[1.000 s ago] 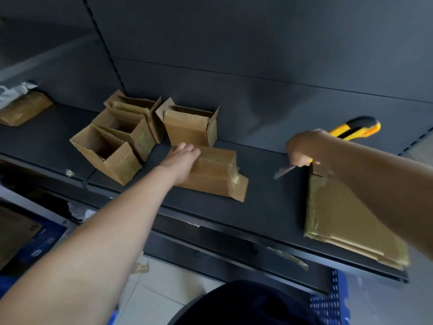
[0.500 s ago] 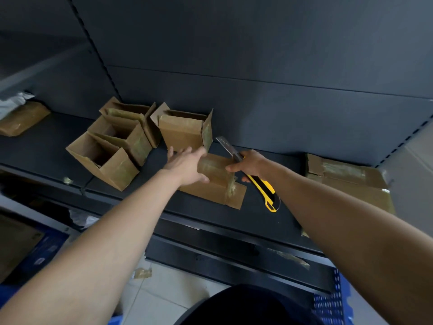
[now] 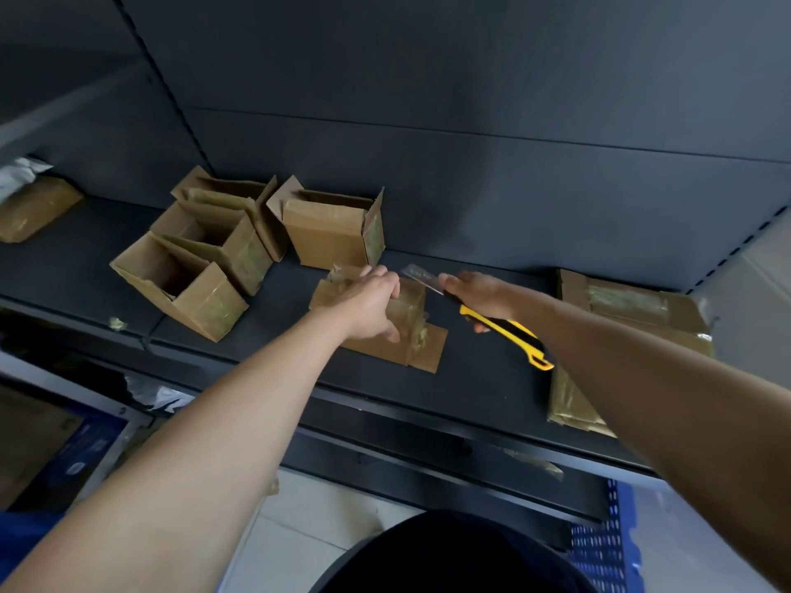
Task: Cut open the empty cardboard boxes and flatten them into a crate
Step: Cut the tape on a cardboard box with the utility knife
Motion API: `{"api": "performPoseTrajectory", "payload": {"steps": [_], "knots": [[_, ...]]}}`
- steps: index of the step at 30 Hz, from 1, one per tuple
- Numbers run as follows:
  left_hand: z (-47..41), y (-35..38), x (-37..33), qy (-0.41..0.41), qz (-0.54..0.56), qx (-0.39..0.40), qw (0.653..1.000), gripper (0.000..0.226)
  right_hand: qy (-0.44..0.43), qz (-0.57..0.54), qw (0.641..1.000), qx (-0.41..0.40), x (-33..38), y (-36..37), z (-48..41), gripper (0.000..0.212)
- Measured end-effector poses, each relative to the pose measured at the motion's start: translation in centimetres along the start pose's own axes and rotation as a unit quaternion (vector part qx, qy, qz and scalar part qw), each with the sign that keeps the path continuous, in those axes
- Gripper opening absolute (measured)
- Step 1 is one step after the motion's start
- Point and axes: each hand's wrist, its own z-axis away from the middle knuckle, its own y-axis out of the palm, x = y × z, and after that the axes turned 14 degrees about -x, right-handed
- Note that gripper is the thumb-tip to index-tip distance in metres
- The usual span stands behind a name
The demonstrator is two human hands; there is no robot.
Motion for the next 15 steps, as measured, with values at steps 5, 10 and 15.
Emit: {"api": "performPoseTrajectory", "payload": {"steps": [5,10,15], "knots": [[-0.5,-0.4,0.0,-0.009,-0.004,0.041,0.999,0.049,-0.052,0.104,0.993,0.026,-1.1,-1.7,-0.2,0.045],[-0.5,-0.5,0.2,0.008,0.020,0.058,0.998,0.048,-0.122,0.247,0.961,0.009,0.2,-1.6,0.0,0.038],[-0.3,-0.7,0.7,0.002,0.027,0.072,0.997,0.048,-0.165,0.283,0.944,0.039,1.4,-0.9,-0.1,0.041]]}}
